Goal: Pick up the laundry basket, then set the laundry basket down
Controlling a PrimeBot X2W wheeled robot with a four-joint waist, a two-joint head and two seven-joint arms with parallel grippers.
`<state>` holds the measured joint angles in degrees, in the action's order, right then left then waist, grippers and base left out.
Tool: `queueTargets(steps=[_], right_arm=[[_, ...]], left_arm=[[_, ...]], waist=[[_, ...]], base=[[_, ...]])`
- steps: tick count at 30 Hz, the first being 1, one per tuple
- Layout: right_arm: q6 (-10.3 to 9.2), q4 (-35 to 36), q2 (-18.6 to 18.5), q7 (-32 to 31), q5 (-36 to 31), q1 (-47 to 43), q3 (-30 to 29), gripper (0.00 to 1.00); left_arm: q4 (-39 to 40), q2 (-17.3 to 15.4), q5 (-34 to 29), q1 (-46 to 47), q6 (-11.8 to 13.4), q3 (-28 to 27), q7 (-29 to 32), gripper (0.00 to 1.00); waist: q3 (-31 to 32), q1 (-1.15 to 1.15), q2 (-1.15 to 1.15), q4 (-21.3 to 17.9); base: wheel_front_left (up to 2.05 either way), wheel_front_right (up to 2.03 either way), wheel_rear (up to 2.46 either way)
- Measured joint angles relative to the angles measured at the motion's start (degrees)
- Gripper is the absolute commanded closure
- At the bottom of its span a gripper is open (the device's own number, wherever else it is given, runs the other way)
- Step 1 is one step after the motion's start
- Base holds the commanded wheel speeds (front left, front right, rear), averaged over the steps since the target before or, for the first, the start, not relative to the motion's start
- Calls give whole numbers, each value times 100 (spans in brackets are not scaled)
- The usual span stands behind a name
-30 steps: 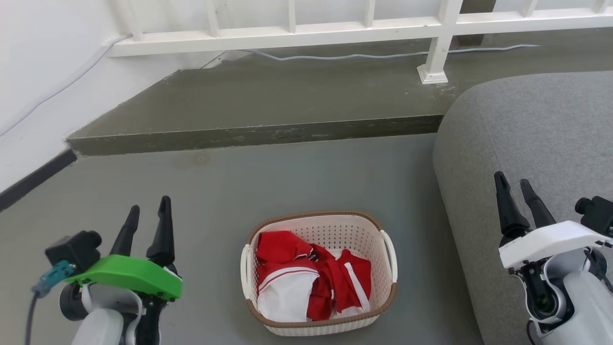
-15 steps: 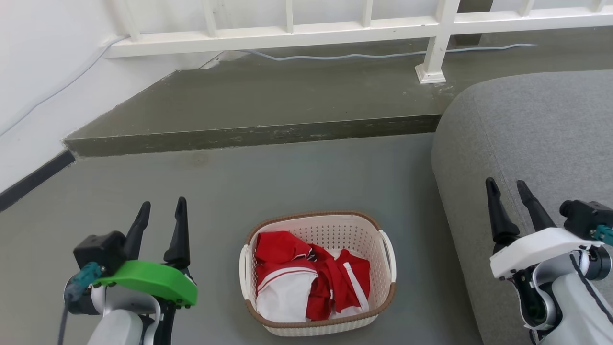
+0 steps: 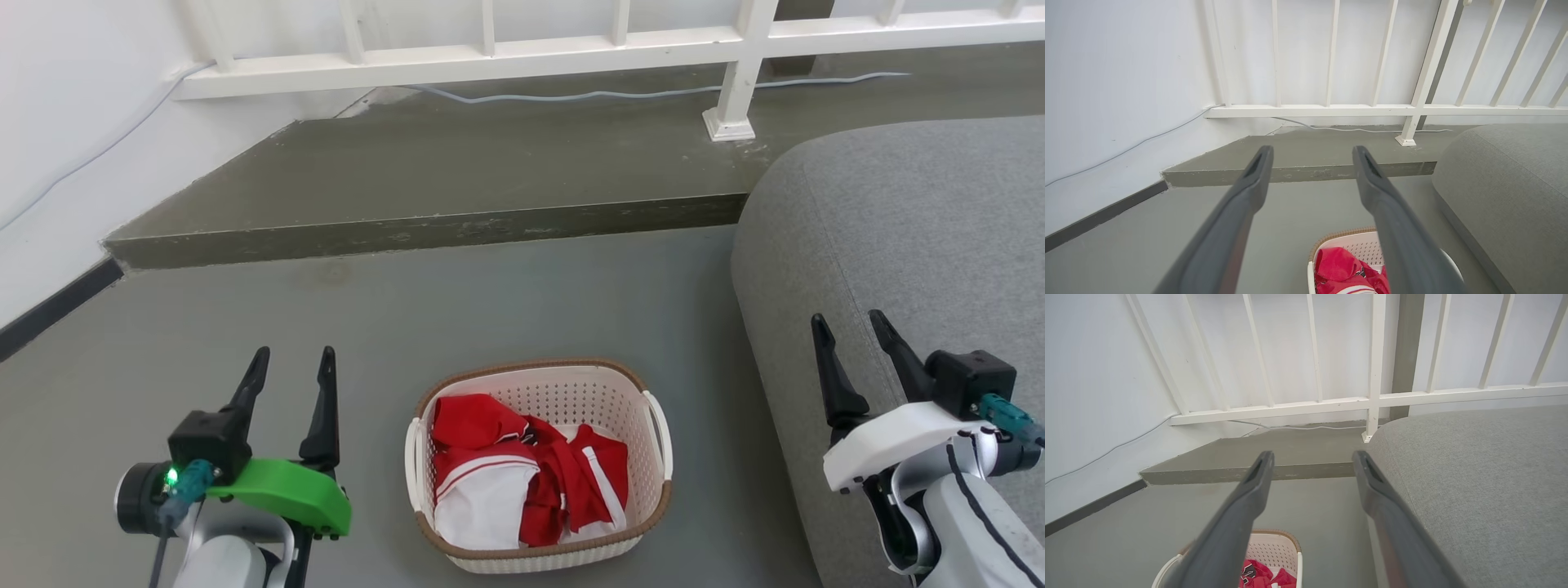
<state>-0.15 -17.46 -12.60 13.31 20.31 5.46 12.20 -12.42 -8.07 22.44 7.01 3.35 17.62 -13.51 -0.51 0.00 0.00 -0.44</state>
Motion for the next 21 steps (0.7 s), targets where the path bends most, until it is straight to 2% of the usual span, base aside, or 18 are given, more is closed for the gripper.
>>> queueTargets(steps=[5, 21], right_arm=[[-2, -45, -13, 86, -312, 6, 47, 0], [21, -113, 36, 87, -322, 20, -33, 0]], left_arm=[[-56, 1, -270, 0, 57, 80, -91, 0], [-310, 35, -199, -1, 71, 14, -91, 0]], waist=[[6, 0, 0, -10], [30, 0, 0, -10]], base=[[0, 0, 0], [0, 0, 0]])
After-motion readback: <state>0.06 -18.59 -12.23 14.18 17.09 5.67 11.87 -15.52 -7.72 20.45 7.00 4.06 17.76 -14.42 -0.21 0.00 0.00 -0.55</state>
